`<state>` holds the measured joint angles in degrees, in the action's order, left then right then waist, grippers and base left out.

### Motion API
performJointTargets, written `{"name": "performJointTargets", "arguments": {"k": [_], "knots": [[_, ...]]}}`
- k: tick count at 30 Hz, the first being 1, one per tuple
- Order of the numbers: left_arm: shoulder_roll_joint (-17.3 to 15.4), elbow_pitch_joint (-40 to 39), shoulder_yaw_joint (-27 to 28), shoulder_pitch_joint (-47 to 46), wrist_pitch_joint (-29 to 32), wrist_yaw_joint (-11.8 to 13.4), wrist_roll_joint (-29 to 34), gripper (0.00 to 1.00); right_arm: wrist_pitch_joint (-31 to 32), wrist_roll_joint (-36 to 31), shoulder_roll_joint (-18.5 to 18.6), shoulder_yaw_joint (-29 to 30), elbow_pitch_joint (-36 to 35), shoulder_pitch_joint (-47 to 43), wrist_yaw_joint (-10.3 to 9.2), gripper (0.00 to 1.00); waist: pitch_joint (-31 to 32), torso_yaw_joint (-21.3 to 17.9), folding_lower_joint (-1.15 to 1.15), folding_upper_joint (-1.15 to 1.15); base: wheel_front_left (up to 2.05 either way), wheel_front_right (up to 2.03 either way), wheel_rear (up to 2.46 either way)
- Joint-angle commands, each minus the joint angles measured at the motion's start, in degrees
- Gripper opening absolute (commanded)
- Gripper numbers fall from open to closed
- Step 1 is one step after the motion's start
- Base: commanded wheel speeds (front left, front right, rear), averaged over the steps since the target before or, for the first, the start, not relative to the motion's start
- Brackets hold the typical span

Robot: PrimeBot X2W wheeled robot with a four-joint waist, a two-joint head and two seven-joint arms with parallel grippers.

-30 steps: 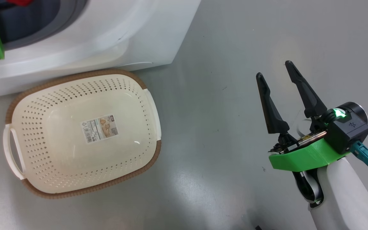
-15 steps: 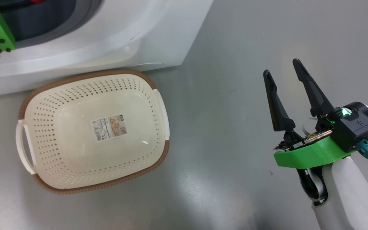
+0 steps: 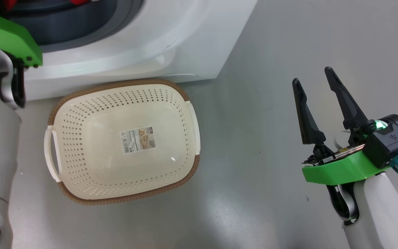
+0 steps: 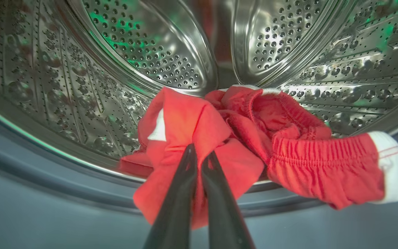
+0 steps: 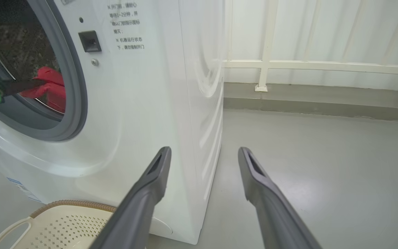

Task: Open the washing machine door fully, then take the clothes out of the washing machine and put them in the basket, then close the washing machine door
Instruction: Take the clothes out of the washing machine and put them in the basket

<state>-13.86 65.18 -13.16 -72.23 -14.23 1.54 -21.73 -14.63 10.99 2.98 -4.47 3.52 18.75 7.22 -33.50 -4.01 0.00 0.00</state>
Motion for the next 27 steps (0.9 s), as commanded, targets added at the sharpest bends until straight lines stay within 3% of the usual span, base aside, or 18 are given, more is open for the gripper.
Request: {"name": "performJointTargets", "arguments": {"k": [1, 14, 27], "knots": [[-3.3, -2.9, 1.1, 1.4, -0.7, 0.5, 0.2, 0.0, -0.4, -0.1, -0.1, -0.9, -1.7, -1.4, 0.26, 1.0, 0.8, 0.6, 0.0, 0.0, 0.0, 0.0, 0.0], [-3.3, -28.1, 6.8, 18.8, -0.8, 2.1, 1.4, 0.0, -0.4, -0.1, -0.1, 0.0, -1.7, -2.9, 0.26, 1.0, 5.4, 1.7, 0.0, 0.0, 0.0, 0.0, 0.0], [-1.9, -41.6, 8.7, 34.0, -0.7, 3.1, 1.4, 0.0, -0.4, 0.2, -0.1, 0.4, -0.7, -5.0, 0.26, 1.0, 12.2, 1.9, 0.0, 0.0, 0.0, 0.0, 0.0]]}}
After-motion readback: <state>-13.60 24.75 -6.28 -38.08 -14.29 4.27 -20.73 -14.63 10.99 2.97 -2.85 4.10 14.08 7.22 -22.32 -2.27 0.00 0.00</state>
